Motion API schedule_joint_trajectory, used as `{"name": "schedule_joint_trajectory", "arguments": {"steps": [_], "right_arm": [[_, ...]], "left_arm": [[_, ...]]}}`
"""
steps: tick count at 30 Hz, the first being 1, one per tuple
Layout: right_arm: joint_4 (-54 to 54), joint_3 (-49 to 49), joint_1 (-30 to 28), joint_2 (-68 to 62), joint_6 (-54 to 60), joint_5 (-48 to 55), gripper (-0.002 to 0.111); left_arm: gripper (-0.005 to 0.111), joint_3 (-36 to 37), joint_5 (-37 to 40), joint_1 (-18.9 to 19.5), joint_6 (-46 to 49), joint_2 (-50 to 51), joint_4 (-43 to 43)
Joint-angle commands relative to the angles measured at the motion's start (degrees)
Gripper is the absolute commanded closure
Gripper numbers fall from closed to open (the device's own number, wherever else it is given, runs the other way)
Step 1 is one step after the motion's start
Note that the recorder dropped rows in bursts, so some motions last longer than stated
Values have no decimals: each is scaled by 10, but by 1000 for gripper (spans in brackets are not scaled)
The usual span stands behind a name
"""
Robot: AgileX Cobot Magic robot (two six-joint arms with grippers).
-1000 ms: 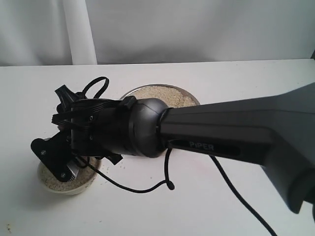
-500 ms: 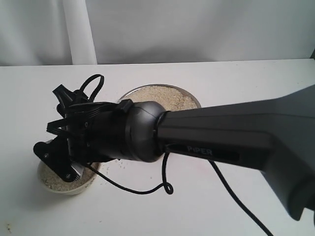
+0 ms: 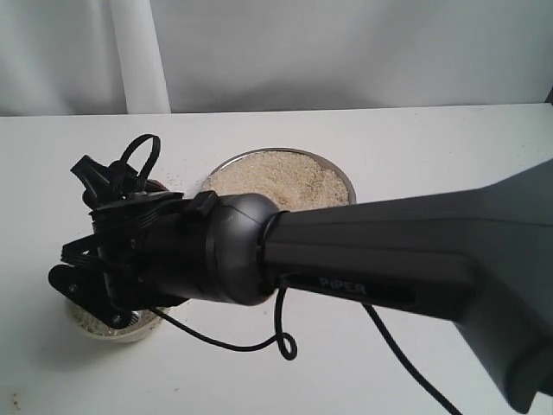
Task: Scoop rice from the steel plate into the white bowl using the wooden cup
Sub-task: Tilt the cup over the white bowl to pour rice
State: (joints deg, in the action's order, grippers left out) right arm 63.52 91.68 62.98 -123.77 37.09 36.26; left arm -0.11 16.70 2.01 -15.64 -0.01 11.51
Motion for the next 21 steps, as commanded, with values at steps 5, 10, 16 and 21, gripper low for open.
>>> {"name": "schedule_joint_trajectory", "arguments": {"steps": [5,10,16,21], "right_arm": [[51,1,11,3,-2,2,108],[83,1,13,3,-2,8,108],[101,1,23,3,1,8,108],[137,1,27,3,1,11,108]], "left_arm": [[107,1,-4,-3,-2,0,-3],[107,1,-4,-3,-2,0,-3],[107,1,-4,-3,-2,0,-3],[107,1,-4,-3,-2,0,-3]]}}
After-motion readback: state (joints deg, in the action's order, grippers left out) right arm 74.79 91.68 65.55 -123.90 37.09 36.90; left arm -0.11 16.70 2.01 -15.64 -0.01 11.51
